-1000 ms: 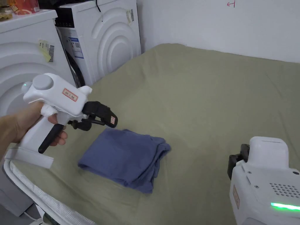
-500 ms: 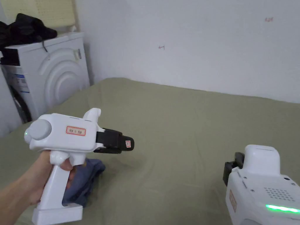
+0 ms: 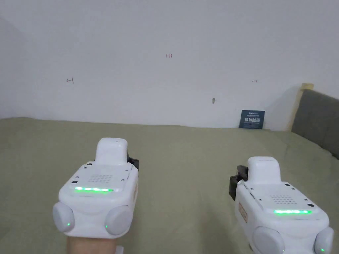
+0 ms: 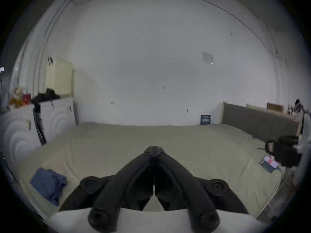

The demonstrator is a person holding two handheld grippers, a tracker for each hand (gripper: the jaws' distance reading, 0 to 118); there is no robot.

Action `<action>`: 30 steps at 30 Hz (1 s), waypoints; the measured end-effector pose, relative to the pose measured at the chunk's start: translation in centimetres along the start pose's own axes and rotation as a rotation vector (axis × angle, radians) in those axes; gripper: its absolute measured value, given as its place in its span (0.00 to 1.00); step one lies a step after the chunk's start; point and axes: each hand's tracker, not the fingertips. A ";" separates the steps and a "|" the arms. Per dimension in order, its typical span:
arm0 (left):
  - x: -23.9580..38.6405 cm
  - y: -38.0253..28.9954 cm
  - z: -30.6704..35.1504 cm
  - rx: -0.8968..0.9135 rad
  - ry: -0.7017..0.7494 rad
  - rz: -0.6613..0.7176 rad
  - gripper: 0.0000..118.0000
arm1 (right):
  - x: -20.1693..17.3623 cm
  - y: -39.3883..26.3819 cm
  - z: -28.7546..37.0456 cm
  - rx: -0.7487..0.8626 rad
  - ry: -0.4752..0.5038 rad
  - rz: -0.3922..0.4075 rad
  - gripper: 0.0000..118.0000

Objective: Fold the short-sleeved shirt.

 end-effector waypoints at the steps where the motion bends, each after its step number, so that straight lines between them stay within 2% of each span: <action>1: 0.4 0.1 0.1 0.012 -0.004 -0.017 0.00 | 0.2 0.0 0.0 0.013 -0.007 -0.010 0.00; 4: 1.3 0.6 0.3 -0.025 -0.028 -0.052 0.00 | 0.4 0.2 -0.3 0.018 -0.006 -0.021 0.00; 14: -0.6 0.6 0.3 -0.035 0.021 0.008 0.00 | -0.7 0.7 -1.1 0.029 0.023 0.004 0.00; 17: -1.1 0.6 0.2 -0.050 0.028 0.005 0.04 | -1.4 0.9 -1.3 0.036 0.030 0.000 0.02; 18: -1.3 0.6 0.2 -0.045 0.042 0.007 0.18 | -1.5 1.0 -1.4 0.040 0.029 -0.003 0.16; 19: -1.7 0.6 0.2 -0.041 0.042 0.008 0.45 | -1.7 1.1 -1.6 0.041 0.029 -0.002 0.43; 20: -1.9 0.7 -0.2 -0.050 0.042 0.011 0.82 | -1.8 1.4 -1.9 0.030 0.022 0.003 0.81; 21: -2.2 0.5 -0.4 -0.110 0.041 0.009 1.00 | -2.0 1.4 -2.1 0.026 0.022 -0.001 0.99; 22: -2.1 0.5 0.2 -0.035 0.037 0.021 0.99 | -1.7 1.5 -1.2 0.072 0.003 -0.041 0.97; 23: -2.1 0.7 0.5 -0.045 0.065 0.010 1.00 | -1.8 2.2 -1.3 0.046 0.007 -0.007 1.00; 30: -2.6 1.1 0.3 -0.030 0.099 -0.046 1.00 | -2.4 1.5 -1.8 0.037 0.028 -0.008 1.00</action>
